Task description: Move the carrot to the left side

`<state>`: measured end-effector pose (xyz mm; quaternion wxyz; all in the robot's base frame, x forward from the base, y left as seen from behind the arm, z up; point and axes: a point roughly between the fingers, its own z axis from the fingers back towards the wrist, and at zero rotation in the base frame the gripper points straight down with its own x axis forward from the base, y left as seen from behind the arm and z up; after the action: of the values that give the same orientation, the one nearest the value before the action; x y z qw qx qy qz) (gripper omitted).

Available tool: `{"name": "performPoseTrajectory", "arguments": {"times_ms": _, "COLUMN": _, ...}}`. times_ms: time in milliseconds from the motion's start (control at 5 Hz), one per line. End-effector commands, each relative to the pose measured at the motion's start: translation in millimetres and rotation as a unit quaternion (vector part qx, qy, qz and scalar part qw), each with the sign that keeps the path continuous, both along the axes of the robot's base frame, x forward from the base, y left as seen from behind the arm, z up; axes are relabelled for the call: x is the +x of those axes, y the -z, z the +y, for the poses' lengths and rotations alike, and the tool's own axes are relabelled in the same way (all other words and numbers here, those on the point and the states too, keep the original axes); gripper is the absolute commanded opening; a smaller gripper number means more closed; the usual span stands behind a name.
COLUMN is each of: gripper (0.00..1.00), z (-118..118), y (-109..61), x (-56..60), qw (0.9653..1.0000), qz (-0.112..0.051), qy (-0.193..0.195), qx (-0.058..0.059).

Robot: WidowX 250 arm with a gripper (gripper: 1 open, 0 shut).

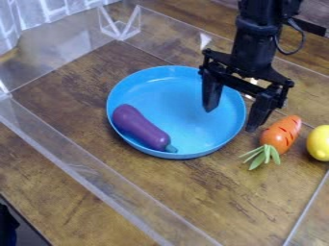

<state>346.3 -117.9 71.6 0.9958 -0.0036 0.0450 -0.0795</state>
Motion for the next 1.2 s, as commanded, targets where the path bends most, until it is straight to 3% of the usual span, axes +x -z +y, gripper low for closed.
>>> {"name": "performPoseTrajectory", "arguments": {"times_ms": 0, "gripper": 1.00, "z": -16.5, "y": -15.4, "x": 6.3, "qw": 0.9994, "qz": -0.028, "qy": 0.016, "qx": -0.013}}
{"name": "performPoseTrajectory", "arguments": {"times_ms": 1000, "gripper": 1.00, "z": -26.2, "y": -16.5, "x": 5.6, "qw": 0.9990, "qz": -0.022, "qy": 0.036, "qx": -0.016}}
